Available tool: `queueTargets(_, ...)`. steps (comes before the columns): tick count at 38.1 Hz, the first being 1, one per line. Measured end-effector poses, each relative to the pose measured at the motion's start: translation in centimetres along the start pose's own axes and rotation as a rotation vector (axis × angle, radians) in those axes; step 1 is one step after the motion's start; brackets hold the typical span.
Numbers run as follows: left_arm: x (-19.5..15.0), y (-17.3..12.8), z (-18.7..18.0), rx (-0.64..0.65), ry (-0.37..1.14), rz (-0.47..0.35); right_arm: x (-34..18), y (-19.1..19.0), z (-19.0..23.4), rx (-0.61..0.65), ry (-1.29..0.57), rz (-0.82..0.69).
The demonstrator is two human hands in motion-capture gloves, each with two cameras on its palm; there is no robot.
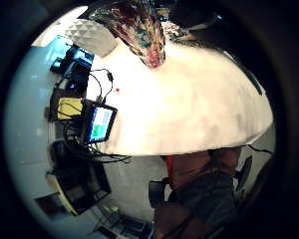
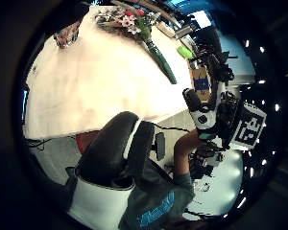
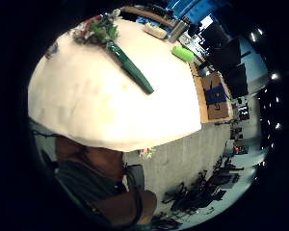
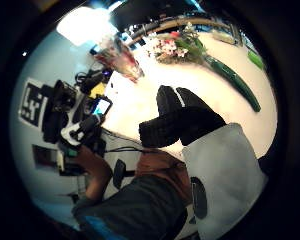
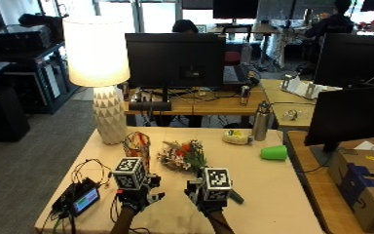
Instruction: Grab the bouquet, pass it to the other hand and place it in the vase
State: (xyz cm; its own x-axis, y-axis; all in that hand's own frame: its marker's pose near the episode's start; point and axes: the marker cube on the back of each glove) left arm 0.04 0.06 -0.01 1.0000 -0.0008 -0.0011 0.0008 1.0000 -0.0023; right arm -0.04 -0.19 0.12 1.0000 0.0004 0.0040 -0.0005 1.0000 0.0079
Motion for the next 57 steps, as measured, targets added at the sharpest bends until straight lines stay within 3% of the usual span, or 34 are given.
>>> queueTargets(26, -0.2, -0.3, 0.0, 0.021, 0.024, 0.004, 0.3, 0.4, -0.4, -0.012, -0.007, -0.026)
queueTargets(39, 0.3, 0.2, -0.6, 0.178, 0.141, 0.054, 6.6, -0.4, -0.2, 0.033, -0.019, -0.011)
queueTargets(49, 0.4, 0.2, 0.0, 0.289, 0.235, 0.072, 13.4, -3.4, 5.0, 0.102, -0.103, 0.118)
queueTargets(57, 0.1, -0.3, 1.2, 0.269, 0.252, 0.073, 16.8, -5.2, 11.6, -0.058, -0.115, 0.244)
